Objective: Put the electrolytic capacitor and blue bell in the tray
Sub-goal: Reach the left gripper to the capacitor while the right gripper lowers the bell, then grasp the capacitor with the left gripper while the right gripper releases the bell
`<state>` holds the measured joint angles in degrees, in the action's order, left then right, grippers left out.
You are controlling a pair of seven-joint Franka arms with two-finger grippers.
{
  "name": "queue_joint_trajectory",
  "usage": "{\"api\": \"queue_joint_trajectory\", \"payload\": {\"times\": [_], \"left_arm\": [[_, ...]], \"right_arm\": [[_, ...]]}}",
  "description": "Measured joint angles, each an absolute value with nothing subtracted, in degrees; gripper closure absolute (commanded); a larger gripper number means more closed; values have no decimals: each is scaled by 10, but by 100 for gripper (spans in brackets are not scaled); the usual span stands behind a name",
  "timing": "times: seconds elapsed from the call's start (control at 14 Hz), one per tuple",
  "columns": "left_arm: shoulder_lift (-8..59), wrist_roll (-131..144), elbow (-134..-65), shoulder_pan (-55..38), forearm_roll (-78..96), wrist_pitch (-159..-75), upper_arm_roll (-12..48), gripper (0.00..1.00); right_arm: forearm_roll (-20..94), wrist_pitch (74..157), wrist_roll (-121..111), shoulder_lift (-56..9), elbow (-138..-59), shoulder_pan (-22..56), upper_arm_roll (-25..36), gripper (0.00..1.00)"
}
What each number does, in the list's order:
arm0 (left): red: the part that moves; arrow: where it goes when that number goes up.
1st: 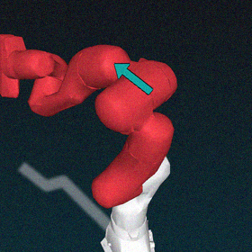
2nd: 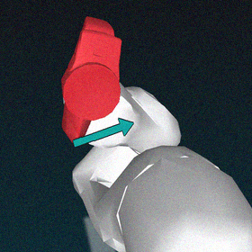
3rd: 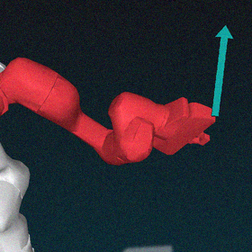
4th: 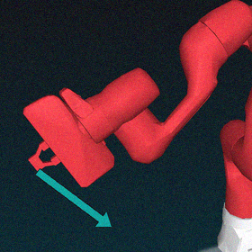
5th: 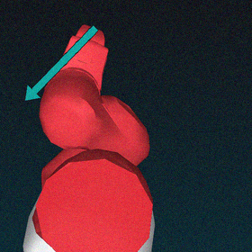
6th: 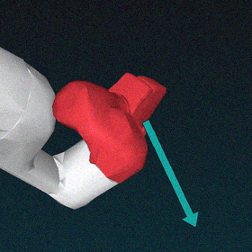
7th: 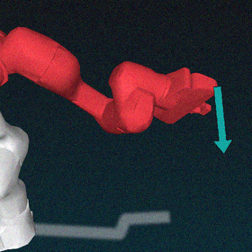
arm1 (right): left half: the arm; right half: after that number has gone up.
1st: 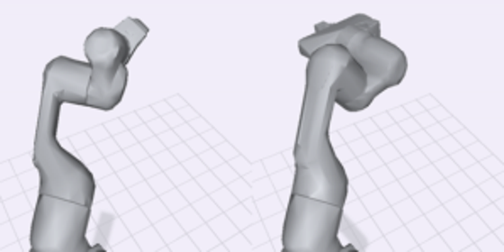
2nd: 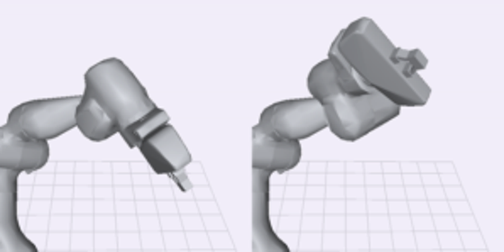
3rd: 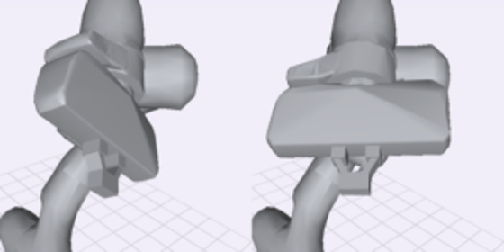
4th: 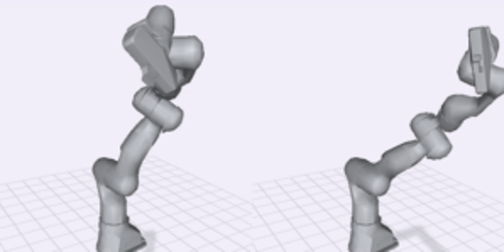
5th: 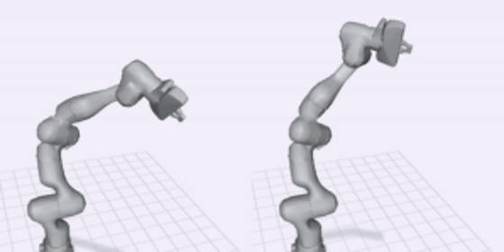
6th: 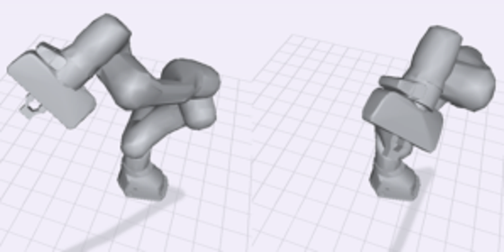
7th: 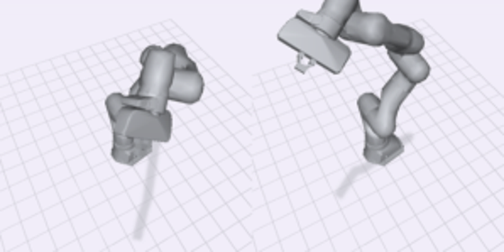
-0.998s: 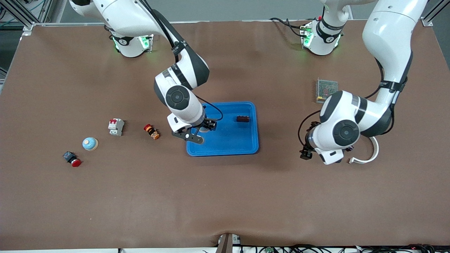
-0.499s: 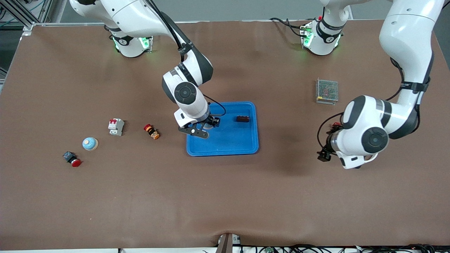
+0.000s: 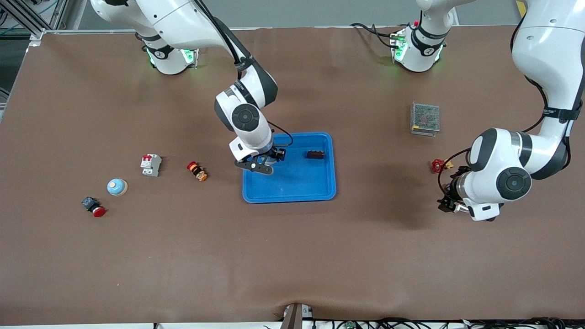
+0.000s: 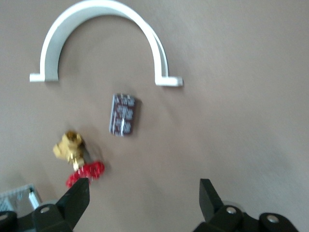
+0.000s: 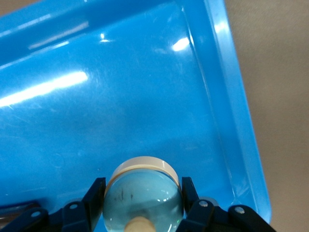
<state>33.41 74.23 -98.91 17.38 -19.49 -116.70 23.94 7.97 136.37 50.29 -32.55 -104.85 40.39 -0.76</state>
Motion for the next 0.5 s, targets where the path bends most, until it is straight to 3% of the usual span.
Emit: {"api": "queue_joint_trajectory", "payload": {"times": [0.5], "left_arm": [[344, 735, -1043, 230, -212, -1263, 239, 0]], "right_arm": [[65, 1376, 503, -325, -1060, 408, -7, 49]]}}
